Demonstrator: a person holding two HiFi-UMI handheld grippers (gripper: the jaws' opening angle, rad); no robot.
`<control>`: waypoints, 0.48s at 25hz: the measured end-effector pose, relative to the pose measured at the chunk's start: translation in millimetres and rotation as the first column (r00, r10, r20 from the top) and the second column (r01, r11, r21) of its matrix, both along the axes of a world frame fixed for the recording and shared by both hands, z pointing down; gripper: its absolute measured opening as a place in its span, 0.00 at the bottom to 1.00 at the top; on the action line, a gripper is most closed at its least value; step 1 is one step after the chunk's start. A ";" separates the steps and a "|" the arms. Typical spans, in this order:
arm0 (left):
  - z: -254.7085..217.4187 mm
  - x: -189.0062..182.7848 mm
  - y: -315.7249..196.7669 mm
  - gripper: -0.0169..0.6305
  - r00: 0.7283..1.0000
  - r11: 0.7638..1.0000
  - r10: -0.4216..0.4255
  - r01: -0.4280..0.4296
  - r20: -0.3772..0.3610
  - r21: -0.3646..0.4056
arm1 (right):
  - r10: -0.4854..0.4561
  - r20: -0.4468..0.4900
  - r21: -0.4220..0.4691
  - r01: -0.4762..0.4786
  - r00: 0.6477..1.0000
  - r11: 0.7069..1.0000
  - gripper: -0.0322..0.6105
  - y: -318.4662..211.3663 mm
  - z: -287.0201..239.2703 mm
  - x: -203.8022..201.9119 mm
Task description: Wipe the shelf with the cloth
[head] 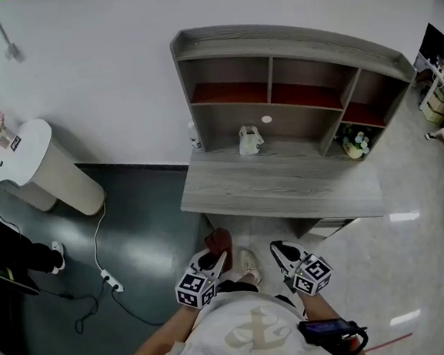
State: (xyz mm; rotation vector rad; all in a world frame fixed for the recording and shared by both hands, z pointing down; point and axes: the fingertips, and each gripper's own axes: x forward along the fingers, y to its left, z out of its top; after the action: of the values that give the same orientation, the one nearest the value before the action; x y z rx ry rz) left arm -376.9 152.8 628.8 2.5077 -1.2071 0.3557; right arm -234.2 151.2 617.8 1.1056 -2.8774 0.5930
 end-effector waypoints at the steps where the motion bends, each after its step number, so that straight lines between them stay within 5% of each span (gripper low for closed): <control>1: 0.3 1.6 -2.4 0.13 1.000 1.000 -0.001 0.001 -0.002 -0.001 | 0.003 0.000 -0.001 -0.003 1.000 1.000 0.06 -1.7 0.2 2.1; 12: 2.8 14.1 -36.8 0.13 1.000 1.000 -0.005 0.005 0.009 0.001 | 0.042 0.001 0.003 -0.042 0.999 0.999 0.06 -30.9 1.9 24.8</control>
State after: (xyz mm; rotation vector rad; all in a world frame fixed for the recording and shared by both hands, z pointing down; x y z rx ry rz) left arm -362.8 115.9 631.6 2.5064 -1.2169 0.3648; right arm -209.4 120.3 619.7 1.1687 -2.8637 0.5915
